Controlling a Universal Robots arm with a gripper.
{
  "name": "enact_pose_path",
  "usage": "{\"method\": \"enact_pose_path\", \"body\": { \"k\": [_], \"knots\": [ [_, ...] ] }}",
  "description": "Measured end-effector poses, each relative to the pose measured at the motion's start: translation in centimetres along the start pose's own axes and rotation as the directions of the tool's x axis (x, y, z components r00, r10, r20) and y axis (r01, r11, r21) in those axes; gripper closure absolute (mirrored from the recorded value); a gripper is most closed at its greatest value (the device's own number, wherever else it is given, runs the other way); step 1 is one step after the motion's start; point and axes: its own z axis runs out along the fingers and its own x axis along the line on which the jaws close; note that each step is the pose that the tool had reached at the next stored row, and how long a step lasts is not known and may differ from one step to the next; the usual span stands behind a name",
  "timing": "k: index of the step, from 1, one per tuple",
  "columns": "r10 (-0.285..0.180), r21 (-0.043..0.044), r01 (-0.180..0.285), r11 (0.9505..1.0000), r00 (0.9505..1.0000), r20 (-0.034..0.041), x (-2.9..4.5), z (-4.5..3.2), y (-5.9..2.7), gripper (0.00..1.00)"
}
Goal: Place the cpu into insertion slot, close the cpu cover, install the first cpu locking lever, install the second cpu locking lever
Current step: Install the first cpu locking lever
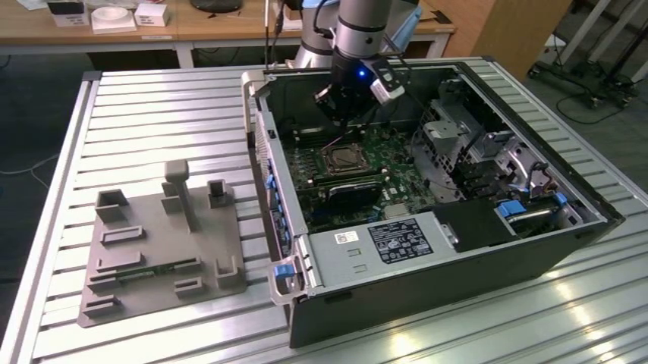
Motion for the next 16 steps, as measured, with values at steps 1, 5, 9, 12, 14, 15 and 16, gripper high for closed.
{"method": "enact_pose_path", "body": {
  "k": [1,5,9,12,14,15,16],
  "knots": [
    [0.0,0.0001,0.0,1.0,1.0,0.0,-0.05,0.03,0.0,0.9],
    [0.0,0.0005,0.0,1.0,1.0,0.0,-0.27,0.13,0.0,0.9],
    [0.0,0.0013,0.0,1.0,1.0,0.0,-0.5,0.24,0.0,0.9],
    [0.0,0.0028,0.0,1.0,1.0,0.0,-0.69,0.36,0.0,0.9],
    [0.0,0.0037,0.0,1.0,1.0,0.0,-0.81,0.47,0.0,0.9],
    [0.0,0.0041,0.0,1.0,1.0,0.0,-0.85,0.54,0.0,0.9],
    [0.0,0.0044,0.0,1.0,1.0,0.0,-0.9,0.61,0.0,0.9]
  ]
}}
